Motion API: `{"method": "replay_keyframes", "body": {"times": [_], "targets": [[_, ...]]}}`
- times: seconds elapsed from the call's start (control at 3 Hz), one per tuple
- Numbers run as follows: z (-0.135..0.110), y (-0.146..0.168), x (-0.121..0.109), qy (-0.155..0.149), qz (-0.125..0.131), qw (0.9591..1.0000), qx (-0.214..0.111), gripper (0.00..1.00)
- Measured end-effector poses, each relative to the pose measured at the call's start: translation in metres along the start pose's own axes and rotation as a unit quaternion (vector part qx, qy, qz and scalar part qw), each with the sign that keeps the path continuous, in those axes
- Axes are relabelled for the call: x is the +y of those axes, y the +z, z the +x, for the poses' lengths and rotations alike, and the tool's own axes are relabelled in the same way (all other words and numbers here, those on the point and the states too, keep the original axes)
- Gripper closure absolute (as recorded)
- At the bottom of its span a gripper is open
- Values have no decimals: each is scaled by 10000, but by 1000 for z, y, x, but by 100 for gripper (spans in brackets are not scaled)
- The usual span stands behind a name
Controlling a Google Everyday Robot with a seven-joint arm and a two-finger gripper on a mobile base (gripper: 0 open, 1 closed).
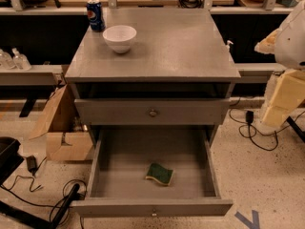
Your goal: Pick sponge from middle drawer and place on counter
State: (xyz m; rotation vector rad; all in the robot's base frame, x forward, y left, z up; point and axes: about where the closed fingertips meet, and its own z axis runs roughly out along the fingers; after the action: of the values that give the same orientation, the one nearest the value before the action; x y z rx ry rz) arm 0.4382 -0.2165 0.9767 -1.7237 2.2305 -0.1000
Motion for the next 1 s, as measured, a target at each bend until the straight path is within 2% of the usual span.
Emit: {"method": "replay_keyframes", "body": {"times": [0.67,1.0], "targets": [[-4,10,-2,-5,98,9999,-100,0],[-6,60,17,-47,51,9988,-477,0]]}}
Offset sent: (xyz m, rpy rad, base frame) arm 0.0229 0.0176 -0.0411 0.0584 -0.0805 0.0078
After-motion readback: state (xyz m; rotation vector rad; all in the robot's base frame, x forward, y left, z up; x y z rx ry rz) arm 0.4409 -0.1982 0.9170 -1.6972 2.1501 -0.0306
